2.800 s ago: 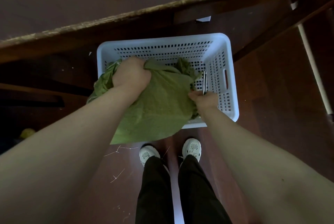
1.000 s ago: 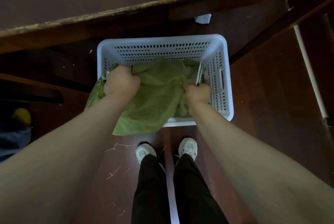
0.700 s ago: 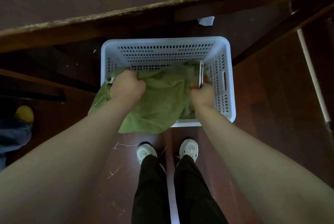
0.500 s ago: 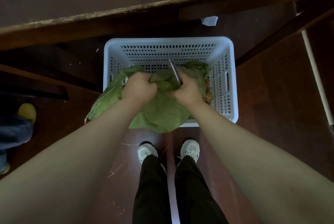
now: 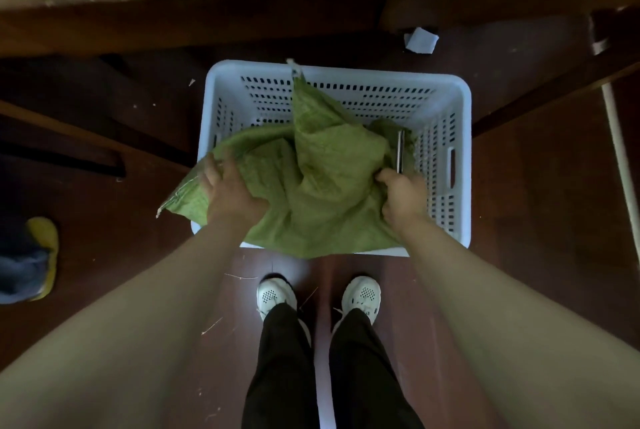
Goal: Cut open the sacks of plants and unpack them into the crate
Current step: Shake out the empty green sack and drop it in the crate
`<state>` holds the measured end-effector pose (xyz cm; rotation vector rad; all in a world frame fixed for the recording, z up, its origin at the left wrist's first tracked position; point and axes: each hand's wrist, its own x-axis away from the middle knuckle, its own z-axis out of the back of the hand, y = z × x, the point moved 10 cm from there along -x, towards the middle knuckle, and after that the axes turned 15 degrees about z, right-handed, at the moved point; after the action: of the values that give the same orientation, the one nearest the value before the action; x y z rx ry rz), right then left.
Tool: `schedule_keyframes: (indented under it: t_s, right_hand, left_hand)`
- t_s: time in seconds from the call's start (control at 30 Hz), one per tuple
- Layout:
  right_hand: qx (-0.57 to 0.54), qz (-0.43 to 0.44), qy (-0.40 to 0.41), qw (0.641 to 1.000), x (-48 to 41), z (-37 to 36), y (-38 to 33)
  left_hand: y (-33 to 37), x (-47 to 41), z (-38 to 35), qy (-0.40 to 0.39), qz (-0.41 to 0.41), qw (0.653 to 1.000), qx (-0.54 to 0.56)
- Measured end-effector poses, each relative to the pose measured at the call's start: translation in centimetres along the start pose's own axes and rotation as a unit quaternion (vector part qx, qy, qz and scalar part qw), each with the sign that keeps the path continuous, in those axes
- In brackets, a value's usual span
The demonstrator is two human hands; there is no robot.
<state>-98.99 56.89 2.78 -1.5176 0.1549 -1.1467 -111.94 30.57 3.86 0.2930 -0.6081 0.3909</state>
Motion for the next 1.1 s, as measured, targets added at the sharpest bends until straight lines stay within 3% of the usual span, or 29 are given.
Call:
schedule_keyframes:
  t_s: [0.1,0.23,0.33,0.43,0.5,0.57,0.67,0.73,0.9,1.1]
  right_hand:
    - [-0.023,0.001,0.015,1.0,-0.1,0.7,0.9]
    - [-0.02,-0.005,0.001,1.0,-0.6,0.6,2.2]
    - [0.043,-0.008,0.003,0.999,-1.4,0.5,3.5]
    - [0.085,-0.01,0.007,0.996,-1.9,-0.2,5.1]
    - [0.127,0.002,-0.003,0.992,-2.4,-1.1,6.2]
    - [0.217,0.02,-0.06,0.974,-2.9,-2.6,7.3]
    - [0.392,0.049,-0.171,0.903,-3.3,-4.2,9.5]
    - [0.44,0.048,-0.208,0.872,-3.2,-4.3,11.3]
    - [0.444,0.042,-0.237,0.863,-3.5,-3.8,14.0]
    - [0.491,0.071,-0.265,0.827,-2.8,-2.1,16.6]
  left_hand:
    - [0.5,-2.7,-3.0,-0.057,-0.019,0.994,-0.087]
    - [0.6,-5.2,-5.7,-0.111,-0.022,0.99,-0.081]
    - [0.2,-6.1,-5.3,-0.045,-0.039,0.995,-0.084]
    - [-2.2,-7.0,-3.1,0.066,0.041,0.992,-0.096]
    - [-3.9,-7.4,-3.6,0.074,0.067,0.989,-0.108]
    - [-5.1,-7.5,-6.8,0.011,0.035,0.992,-0.122]
    - [-7.2,-7.3,-12.0,-0.085,-0.007,0.986,-0.144]
    - [-8.4,-7.1,-14.3,-0.118,-0.018,0.982,-0.147]
    - [-9.4,-7.0,-15.8,-0.092,-0.014,0.988,-0.123]
    - [-10.7,-5.0,-17.3,-0.084,-0.048,0.99,-0.103]
